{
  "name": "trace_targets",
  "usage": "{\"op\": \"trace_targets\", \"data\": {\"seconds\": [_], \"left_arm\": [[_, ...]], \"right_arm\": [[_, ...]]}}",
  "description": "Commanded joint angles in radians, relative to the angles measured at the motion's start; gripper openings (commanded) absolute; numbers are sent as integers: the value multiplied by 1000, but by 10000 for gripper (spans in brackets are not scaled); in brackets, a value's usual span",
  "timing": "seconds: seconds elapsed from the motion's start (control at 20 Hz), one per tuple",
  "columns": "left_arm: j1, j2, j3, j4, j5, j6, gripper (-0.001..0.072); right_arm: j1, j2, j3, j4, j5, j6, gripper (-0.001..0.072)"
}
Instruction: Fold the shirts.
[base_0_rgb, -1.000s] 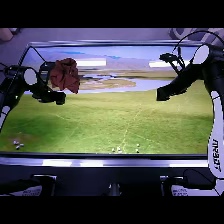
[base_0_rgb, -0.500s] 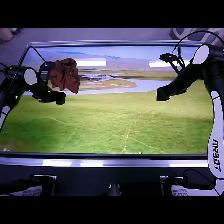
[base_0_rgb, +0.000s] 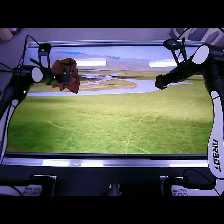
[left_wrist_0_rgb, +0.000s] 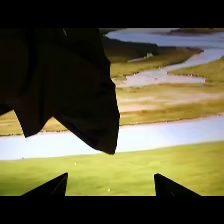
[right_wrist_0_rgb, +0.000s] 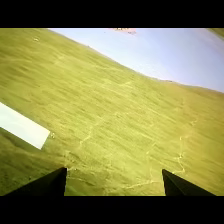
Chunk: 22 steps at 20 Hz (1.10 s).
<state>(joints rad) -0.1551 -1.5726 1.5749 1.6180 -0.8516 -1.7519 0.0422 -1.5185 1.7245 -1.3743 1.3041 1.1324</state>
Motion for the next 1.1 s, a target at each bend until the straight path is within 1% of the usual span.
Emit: {"op": "trace_targets", "data": {"seconds": [0.0,0.1,0.15,0.2,0.3,0.35,0.45,0.6,0.65,0.7,0.75,0.8,0.85,0.9,0.95,1.0,1.05], "left_arm": [[100,-268,317,-51,1,-68,617],[170,-469,558,-148,-147,-92,641],[200,-533,599,-195,-166,-127,683],[227,-560,576,-249,-143,-169,683],[261,-568,476,-354,-47,-185,682],[269,-570,440,-374,-18,-185,682],[272,-583,428,-375,3,-157,681],[261,-599,428,-393,72,-158,676],[257,-603,428,-410,93,-174,663],[255,-608,428,-425,109,-196,574],[254,-609,428,-434,119,-205,395],[256,-607,429,-459,117,-205,96],[260,-604,435,-515,96,-203,24],[267,-589,441,-618,72,-184,23],[275,-561,445,-749,71,-102,22],[277,-509,446,-884,91,68,22],[272,-441,446,-982,101,252,22]], "right_arm": [[1,-1,0,2,-100,1,627],[1,-1,0,2,-94,0,627],[1,-2,0,2,-87,0,627],[1,-2,0,2,-74,0,627],[1,-2,0,2,-59,-4,627],[1,-2,0,2,-55,-3,627],[1,-2,0,3,-55,-3,626],[1,-1,0,6,-55,-3,623],[1,0,0,6,-53,-3,596],[1,2,0,6,-51,-3,593],[1,6,0,6,-52,-3,593],[1,13,0,5,-61,-3,593],[1,25,1,4,-71,-3,593],[1,43,1,-3,-79,-16,593],[-1,66,1,-18,-92,-37,593],[-1,99,1,-53,-116,-41,593],[-1,134,1,-89,-139,-41,593]]}}
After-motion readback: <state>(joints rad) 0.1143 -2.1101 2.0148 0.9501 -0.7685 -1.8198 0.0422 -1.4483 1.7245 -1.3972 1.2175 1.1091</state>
